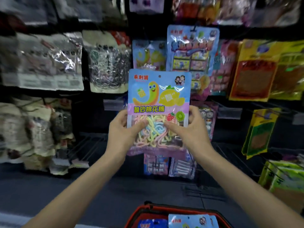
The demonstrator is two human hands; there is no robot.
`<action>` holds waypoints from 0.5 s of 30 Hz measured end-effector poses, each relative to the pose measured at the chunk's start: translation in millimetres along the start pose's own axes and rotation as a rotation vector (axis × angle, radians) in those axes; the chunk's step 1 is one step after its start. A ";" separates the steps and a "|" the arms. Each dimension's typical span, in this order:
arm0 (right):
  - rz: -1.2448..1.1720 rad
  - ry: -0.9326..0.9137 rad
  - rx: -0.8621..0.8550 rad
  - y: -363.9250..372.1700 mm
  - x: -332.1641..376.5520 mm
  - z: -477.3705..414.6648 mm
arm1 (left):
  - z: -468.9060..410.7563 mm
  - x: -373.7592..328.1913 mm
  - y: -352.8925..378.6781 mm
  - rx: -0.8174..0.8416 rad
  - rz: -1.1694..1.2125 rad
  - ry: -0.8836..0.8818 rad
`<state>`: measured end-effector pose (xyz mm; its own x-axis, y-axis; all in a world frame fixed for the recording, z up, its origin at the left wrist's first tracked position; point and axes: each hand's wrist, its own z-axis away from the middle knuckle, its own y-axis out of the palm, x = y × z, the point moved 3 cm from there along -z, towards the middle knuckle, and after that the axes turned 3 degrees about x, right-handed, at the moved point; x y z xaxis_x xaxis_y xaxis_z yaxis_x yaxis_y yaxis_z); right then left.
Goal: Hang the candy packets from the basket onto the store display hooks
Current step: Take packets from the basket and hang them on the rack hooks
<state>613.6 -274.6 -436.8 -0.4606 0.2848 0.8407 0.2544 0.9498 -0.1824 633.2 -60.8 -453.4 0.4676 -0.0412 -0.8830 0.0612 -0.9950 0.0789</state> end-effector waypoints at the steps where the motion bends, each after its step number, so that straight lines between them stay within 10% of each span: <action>1: 0.000 -0.022 -0.008 1.4 9.8 -6.5 | -9.2 -8.1 -2.2 -0.024 -0.037 0.038; 15: 0.114 -0.229 -0.145 37.2 81.6 -116.7 | -119.6 -78.4 -9.1 -0.132 -0.109 0.174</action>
<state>684.7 -231.2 -315.5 -0.5978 0.4264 0.6788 0.4271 0.8860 -0.1803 701.4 -37.6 -329.5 0.5958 0.0938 -0.7977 0.2291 -0.9717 0.0569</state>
